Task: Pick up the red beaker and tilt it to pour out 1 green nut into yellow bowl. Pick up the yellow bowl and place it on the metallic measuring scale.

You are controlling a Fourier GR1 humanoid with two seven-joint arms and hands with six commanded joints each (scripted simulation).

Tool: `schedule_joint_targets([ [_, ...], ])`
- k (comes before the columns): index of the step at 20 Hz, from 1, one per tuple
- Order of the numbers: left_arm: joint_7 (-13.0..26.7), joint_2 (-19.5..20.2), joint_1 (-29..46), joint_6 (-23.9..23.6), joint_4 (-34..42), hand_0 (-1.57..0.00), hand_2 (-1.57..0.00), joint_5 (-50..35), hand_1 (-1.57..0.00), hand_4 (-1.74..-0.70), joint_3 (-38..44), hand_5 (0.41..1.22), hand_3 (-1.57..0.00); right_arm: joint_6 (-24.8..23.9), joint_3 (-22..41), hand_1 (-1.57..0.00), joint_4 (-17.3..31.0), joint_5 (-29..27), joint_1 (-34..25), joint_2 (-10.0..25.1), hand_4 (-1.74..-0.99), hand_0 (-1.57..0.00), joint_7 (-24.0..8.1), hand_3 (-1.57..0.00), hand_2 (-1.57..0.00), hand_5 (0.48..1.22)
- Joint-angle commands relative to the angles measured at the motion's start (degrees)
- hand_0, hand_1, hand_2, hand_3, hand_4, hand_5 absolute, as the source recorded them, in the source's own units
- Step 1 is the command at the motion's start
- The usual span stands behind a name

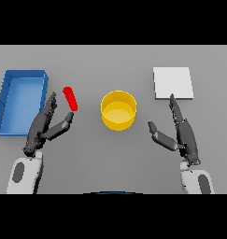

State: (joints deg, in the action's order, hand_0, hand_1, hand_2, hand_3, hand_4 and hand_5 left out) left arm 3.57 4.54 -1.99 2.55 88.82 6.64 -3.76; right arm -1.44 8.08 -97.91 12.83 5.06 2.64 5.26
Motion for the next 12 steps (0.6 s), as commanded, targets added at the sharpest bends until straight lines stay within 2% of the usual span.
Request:
schedule_joint_targets([
  [1,-0.25,-0.09,-1.87,-0.32,-2.63,0.0,0.0,0.73,0.0,-1.18,0.15,0.648,0.0,0.34,-0.38,0.0,-0.43,-0.55,0.36,0.42,-1.219,0.0,0.12,0.0,0.0,0.626],
  [2,0.11,0.1,-4.09,-0.45,-4.97,0.0,0.0,0.95,0.0,-1.18,0.69,0.644,0.0,0.19,-0.22,0.0,-0.76,-0.44,0.3,0.2,-1.22,0.0,-0.45,0.0,0.0,0.626],
  [6,-3.63,0.01,-9.97,0.31,-13.1,0.0,0.0,1.07,0.0,-1.18,1.76,0.637,0.0,0.77,-0.31,0.0,-0.52,-0.85,0.68,0.43,-1.227,0.0,0.23,0.0,0.0,0.625],
  [9,-4.92,-0.1,-13.65,-0.39,-17.14,0.0,0.0,2.01,0.0,-1.2,2.17,0.651,0.0,0.25,-0.05,0.0,-0.54,-0.37,0.25,-0.08,-1.222,0.0,-1.11,0.0,0.0,0.627],
  [12,-4.03,-0.33,-17.56,-1.78,-21.17,0.0,0.0,3.44,0.0,-1.2,2.45,0.661,0.0,0.34,0.14,0.0,-1.25,-0.26,1.2,0.01,-1.226,0.0,-0.46,0.0,0.0,0.631],
])
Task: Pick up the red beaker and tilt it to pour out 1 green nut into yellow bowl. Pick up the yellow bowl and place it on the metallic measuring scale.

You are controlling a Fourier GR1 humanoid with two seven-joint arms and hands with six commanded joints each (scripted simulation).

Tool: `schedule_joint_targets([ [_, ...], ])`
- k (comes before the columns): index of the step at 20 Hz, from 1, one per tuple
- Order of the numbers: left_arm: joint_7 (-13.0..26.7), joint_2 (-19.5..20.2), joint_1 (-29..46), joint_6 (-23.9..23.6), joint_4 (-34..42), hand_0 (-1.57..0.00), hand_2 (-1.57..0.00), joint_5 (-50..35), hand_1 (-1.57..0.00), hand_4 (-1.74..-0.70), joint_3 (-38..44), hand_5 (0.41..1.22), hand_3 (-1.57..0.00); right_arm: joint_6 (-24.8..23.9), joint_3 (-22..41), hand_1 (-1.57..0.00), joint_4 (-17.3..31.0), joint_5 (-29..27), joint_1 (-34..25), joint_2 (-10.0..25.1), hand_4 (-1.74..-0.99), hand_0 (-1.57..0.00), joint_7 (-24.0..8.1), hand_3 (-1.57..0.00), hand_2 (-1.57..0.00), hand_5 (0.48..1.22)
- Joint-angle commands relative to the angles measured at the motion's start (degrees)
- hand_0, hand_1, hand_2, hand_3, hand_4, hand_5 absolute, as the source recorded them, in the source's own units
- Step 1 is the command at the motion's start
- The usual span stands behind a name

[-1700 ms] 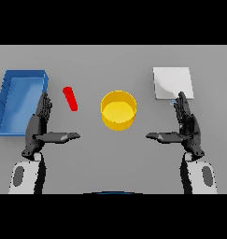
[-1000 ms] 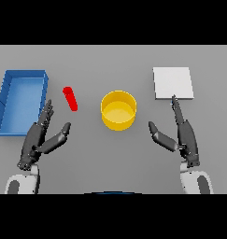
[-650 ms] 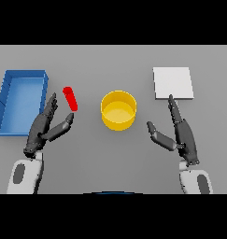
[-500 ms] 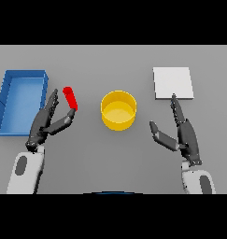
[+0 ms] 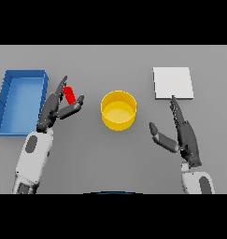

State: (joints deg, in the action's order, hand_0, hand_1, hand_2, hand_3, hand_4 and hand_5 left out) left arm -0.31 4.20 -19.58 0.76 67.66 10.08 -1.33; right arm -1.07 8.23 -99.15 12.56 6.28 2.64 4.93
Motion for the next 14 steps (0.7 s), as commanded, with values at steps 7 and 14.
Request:
schedule_joint_targets([
  [7,-4.1,-0.99,-5.43,-1.74,-9.06,0.0,0.0,0.08,0.0,-1.23,2.21,0.687,0.0,-0.39,-0.23,0.0,1.04,0.1,-0.34,-0.29,-1.242,0.0,-0.52,0.0,0.0,0.642],
  [14,-11.25,-3.88,-8.83,-3.02,-16.55,-0.21,-0.29,-3.34,-0.23,-1.4,6.26,0.787,-0.25,-0.37,-0.51,0.0,-0.51,-0.43,0.69,-0.1,-1.24,0.0,-0.38,0.0,0.0,0.645],
])
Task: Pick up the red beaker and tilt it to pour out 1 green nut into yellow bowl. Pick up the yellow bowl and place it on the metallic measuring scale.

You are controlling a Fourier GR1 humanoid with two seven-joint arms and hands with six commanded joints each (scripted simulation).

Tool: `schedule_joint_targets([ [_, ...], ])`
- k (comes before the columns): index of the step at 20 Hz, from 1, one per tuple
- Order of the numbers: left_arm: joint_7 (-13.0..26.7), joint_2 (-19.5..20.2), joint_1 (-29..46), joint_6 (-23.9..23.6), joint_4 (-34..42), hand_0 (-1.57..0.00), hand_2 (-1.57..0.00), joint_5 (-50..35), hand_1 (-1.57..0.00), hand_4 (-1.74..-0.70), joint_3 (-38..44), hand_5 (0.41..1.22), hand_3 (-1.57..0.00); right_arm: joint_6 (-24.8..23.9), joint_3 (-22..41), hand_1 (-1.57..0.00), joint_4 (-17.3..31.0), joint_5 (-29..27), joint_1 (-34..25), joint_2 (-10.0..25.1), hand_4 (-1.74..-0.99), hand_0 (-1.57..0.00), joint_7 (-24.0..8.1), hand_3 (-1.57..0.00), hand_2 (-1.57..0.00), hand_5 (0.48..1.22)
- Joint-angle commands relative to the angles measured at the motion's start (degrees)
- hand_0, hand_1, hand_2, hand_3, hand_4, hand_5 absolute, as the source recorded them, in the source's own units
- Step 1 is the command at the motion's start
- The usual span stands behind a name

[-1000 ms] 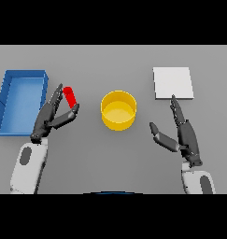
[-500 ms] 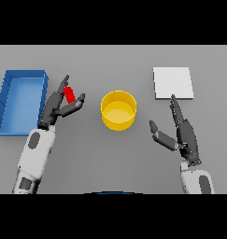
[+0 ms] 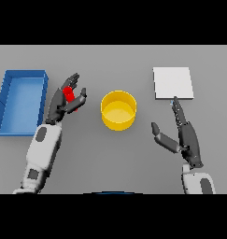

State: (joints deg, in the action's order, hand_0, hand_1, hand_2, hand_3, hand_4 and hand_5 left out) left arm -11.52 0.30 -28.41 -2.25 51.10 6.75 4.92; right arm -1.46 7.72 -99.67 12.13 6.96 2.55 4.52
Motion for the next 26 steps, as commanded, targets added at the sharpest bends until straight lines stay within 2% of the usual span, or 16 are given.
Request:
schedule_joint_targets([
  [1,-0.71,0.04,-0.7,-1.09,-1.13,-0.38,-0.46,0.11,-0.41,-1.41,0.66,0.874,-0.52,-0.22,-0.35,0.0,0.45,0.21,-0.56,0.32,-1.236,0.0,-0.52,0.0,0.0,0.647],
  [2,-0.74,-0.82,-0.62,-3.4,-1.54,-0.55,-0.66,1.2,-0.59,-1.47,0.34,0.943,-0.73,0.38,-0.5,0.0,-0.12,-0.29,0.03,0.88,-1.237,0.0,0.26,0.0,0.0,0.648],
  [3,0.35,-0.67,-1.01,-4.73,-1.58,-0.76,-0.84,2.62,-0.78,-1.52,-0.32,0.999,-0.88,0.51,-0.47,0.0,0.09,-0.63,-0.52,0.56,-1.239,0.0,-0.4,0.0,0.0,0.648],
  [5,-0.27,-0.27,-1.32,-5.76,-1.86,-1.05,-1.11,4.82,-1.07,-1.59,-1.57,1.079,-1.06,0.51,-0.17,0.0,-1.04,-0.61,0.11,0.44,-1.239,0.0,-0.26,0.0,0.0,0.648],
  [7,-1.12,0.07,-1.12,-5.04,-1.85,-1.24,-1.27,4.41,-1.25,-1.64,-1.67,1.13,-1.15,0.69,-0.05,0.0,-0.92,-0.51,0.66,0.55,-1.242,0.0,0.21,0.0,0.0,0.65],
  [9,-0.17,-0.22,-0.96,-4.94,-1.36,-1.36,-1.38,4.65,-1.36,-1.56,-2.3,1.163,-1.3,0.77,-0.29,0.0,0.62,-0.93,0.01,0.19,-1.251,0.0,0.16,0.0,0.0,0.646],
  [10,0.12,0.32,-1.52,-4.53,-1.35,-1.4,-1.42,4.47,-1.41,-1.54,-1.74,1.174,-1.36,0.75,-0.23,0.0,0.49,-1.13,-0.08,-0.1,-1.255,0.0,0.46,0.0,0.0,0.644],
  [12,-1.86,-0.59,-1.6,-2.89,-0.71,-1.46,-1.47,1.82,-1.47,-1.61,-0.53,1.165,-1.43,0.52,-0.79,0.0,0.85,-1.27,-1.64,0.21,-1.245,0.0,-0.77,0.0,0.0,0.642],
  [16,-1.69,-0.41,-1.56,-0.19,3.69,-1.53,-1.53,-2.42,-1.53,-1.69,0.49,1.14,-1.52,0.2,-0.39,0.0,0.36,-0.18,-0.55,0.49,-1.236,0.0,0.33,0.0,0.0,0.644],
  [17,0.01,-0.15,-2.11,-0.18,4.39,-1.54,-1.54,-2.57,-1.54,-1.7,0.27,1.135,-1.53,0.43,-0.41,0.0,0.39,-0.3,-0.78,0.65,-1.233,0.0,0.15,0.0,0.0,0.644],
  [21,2.59,2.39,-2.51,1.47,8.62,-1.56,-1.56,-2.06,-1.56,-1.72,-2.42,1.13,-1.55,-0.01,-0.2,0.0,0.3,0.49,-0.68,0.75,-1.219,0.0,1.96,0.0,0.0,0.653],
  [25,4.3,4.68,-3.15,1.96,9.12,-1.56,-1.56,-0.38,-1.56,-1.72,-4.32,1.138,-1.55,-0.64,0.2,0.0,1.1,1.82,-0.55,0.62,-1.219,0.0,2.17,0.0,0.0,0.661],
  [26,4.53,5.3,-3.48,1.93,8.89,-1.56,-1.56,0.12,-1.56,-1.72,-4.62,1.139,-1.55,-0.87,0.04,0.0,1.25,1.9,-0.26,0.7,-1.219,0.0,3.06,0.0,0.0,0.661],
])
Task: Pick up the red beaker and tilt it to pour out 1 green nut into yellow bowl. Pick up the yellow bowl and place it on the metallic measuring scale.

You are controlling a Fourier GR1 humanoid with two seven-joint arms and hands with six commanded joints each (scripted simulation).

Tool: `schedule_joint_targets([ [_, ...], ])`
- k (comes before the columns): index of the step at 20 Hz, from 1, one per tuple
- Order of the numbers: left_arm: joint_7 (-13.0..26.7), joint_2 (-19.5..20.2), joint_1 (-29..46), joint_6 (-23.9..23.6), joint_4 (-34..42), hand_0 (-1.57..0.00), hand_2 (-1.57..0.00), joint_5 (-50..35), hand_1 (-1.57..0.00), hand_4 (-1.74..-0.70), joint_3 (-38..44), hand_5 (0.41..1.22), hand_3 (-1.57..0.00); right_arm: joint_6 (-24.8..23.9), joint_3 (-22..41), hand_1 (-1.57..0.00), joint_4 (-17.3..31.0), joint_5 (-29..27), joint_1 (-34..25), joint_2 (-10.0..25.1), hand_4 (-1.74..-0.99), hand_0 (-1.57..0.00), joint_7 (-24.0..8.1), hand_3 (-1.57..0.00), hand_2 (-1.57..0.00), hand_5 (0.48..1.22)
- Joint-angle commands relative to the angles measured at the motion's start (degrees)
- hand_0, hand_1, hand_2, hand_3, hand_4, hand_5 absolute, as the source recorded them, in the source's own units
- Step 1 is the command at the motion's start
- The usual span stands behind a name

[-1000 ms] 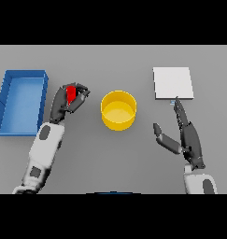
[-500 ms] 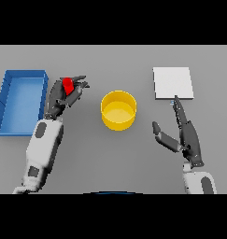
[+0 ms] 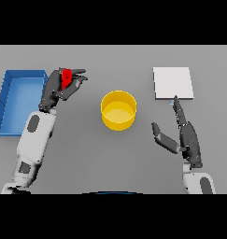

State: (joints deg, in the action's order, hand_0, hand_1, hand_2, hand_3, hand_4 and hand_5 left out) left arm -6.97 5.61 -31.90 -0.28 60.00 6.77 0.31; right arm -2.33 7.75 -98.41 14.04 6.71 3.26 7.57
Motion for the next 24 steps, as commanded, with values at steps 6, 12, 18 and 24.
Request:
schedule_joint_targets([
  [6,5.14,5.8,-3.36,1.68,2.17,-1.57,-1.57,10.35,-1.57,-1.74,-9.7,1.12,-1.57,0.49,0.52,0.0,-1.07,0.32,-0.07,0.21,-1.19,0.0,-1.67,0.0,0.0,0.658],
  [12,10.74,9.13,-9.49,5.71,1.81,-1.57,-1.57,22.91,-1.57,-1.74,-19.8,1.147,-1.57,1.13,0.71,0.0,-1.12,0.02,0.01,0.1,-1.182,0.0,-3.14,0.0,0.0,0.668],
  [18,14.08,11.13,-15.8,12.22,-0.51,-1.57,-1.57,36.06,-1.57,-1.69,-30.77,1.202,-1.57,0.75,0.44,0.0,-1.15,-0.41,-0.16,-0.48,-1.191,0.0,-3.43,0.0,0.0,0.675],
  [24,10.32,11.97,-23.36,18.83,-4.94,-1.57,-1.57,45.29,-1.57,-1.72,-39.1,1.216,-1.33,1.66,-0.54,0.0,-1.26,-3.57,0.37,-1.35,-1.202,0.0,-4.26,0.0,0.0,0.651],
])
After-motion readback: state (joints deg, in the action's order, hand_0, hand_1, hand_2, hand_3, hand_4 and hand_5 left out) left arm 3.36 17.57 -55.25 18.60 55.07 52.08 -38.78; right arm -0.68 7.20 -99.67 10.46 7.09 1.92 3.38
